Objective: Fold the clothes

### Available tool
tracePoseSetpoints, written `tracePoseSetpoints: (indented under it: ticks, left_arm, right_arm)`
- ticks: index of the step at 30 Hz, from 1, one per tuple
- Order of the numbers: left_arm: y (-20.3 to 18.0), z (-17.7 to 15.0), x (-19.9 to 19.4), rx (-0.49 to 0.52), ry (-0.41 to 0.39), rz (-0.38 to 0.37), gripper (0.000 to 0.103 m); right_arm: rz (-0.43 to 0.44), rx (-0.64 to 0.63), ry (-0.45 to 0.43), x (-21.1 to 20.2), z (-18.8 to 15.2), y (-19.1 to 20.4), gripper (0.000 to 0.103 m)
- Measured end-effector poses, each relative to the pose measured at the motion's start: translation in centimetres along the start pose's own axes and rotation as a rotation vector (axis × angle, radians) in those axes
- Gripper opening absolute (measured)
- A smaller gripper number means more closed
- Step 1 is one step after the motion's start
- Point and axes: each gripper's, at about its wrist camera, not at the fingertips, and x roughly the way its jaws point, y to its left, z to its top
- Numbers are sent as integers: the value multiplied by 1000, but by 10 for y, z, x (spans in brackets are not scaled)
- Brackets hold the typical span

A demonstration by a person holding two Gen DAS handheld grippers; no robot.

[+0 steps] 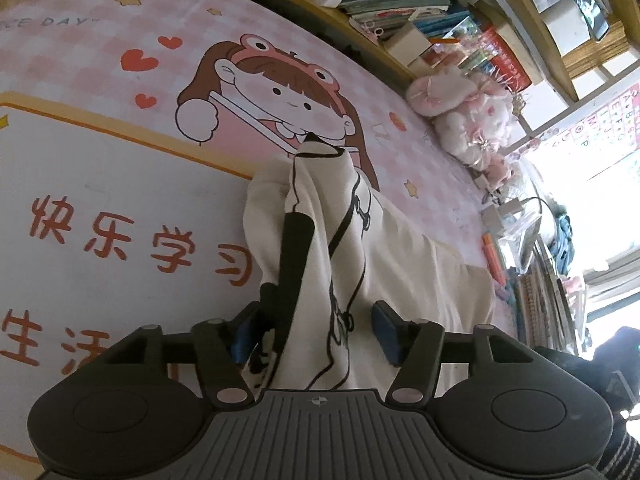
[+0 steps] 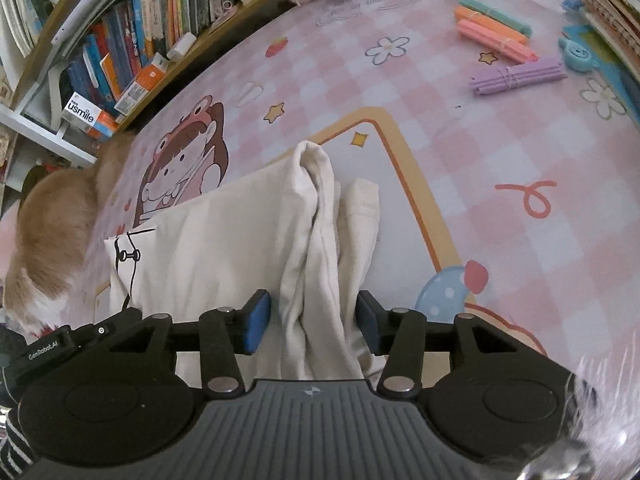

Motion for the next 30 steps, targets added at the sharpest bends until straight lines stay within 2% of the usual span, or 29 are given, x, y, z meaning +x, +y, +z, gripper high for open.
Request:
tracePoseSetpoints:
  ticks: [1, 4, 6, 8, 13, 22, 30]
  left_arm:
    - [-3, -1, 1, 12, 4, 13, 38]
    - [-16, -3, -4, 78, -16, 60, 26]
    - [-23, -5, -8, 128, -32, 79, 25]
    - [-21, -5, -9, 123, -26, 76, 25]
    - [-8, -3, -7, 55, -7, 42, 27]
    - [-7, -3, -5, 55, 8, 46, 33]
    - [-5, 0, 0, 37, 22, 44, 40]
  right_arm:
    - [-4, -6, 0, 1, 0, 3, 30]
    - [-91, -202, -53, -4, -8, 33, 23]
    - [-146, -341, -88, -7, -16, 52, 21]
    - [-177, -416, -102, -9, -21, 63, 21]
    - [-154, -331, -77, -6, -12, 51, 21]
    - [-149, -296, -55, -2, -11, 47, 23]
    - [-93, -189, -9, 3, -5, 28, 35]
